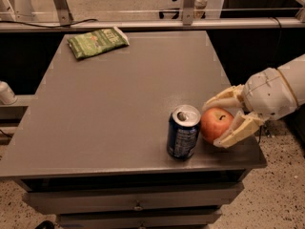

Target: Move apple near pepsi can

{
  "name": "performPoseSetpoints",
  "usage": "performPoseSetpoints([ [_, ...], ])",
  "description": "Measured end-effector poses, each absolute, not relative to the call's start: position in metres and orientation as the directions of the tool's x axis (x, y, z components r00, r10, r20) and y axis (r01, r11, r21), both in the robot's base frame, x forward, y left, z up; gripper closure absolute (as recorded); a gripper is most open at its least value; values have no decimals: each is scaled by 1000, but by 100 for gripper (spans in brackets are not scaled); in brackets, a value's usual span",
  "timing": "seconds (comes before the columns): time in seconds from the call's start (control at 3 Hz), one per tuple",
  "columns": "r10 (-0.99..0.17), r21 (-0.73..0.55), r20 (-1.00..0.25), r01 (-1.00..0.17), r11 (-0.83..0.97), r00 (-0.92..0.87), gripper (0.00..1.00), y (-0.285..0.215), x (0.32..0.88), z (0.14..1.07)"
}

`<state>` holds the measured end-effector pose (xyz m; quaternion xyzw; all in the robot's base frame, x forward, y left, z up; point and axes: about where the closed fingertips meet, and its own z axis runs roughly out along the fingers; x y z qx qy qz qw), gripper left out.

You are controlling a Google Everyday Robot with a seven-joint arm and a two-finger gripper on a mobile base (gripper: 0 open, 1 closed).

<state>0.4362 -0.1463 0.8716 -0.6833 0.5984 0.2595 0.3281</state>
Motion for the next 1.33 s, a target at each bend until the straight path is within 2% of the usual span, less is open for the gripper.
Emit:
performPoseSetpoints([
  [0.33,-657,-139,-734,-985,-105,173,82,-134,422,868],
  [1.33,-679,-184,-706,-978,-97,200,13,-117,420,859],
])
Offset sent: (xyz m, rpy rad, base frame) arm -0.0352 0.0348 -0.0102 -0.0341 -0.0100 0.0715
